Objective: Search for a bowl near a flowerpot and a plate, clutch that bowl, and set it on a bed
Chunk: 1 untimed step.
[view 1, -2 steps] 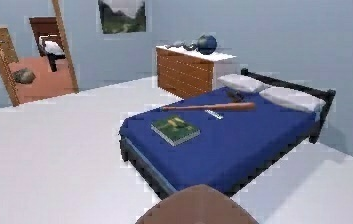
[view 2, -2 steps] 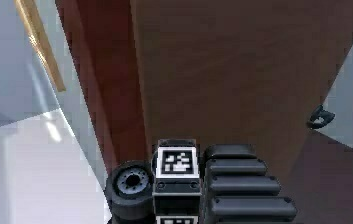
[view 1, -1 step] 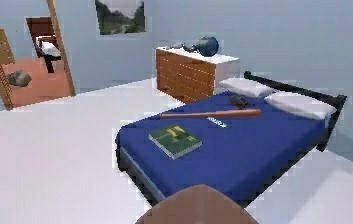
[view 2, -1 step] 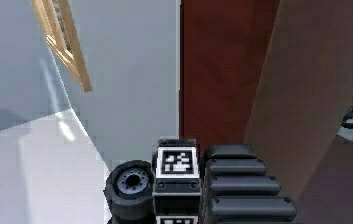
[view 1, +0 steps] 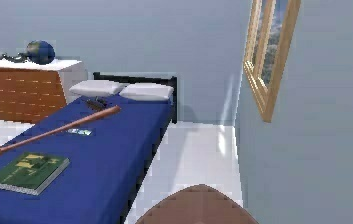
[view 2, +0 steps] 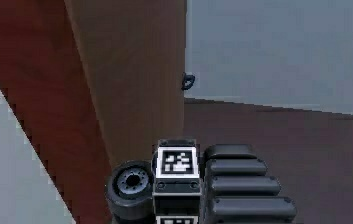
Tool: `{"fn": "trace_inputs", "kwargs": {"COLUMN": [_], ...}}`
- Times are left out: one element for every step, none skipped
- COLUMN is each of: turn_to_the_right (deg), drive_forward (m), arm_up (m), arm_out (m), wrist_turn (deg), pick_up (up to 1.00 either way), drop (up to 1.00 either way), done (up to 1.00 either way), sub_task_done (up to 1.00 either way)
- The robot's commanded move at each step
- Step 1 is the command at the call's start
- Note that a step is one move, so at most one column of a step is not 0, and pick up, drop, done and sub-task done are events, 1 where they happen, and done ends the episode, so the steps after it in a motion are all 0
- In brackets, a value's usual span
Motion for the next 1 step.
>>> {"fn": "trace_inputs", "kwargs": {"turn_to_the_right": [3.0], "drive_forward": [0.0], "arm_up": [0.0], "arm_out": [0.0], "wrist_turn": [0.0], "pick_up": [0.0], "drop": [0.0], "done": [0.0], "sub_task_done": [0.0]}}
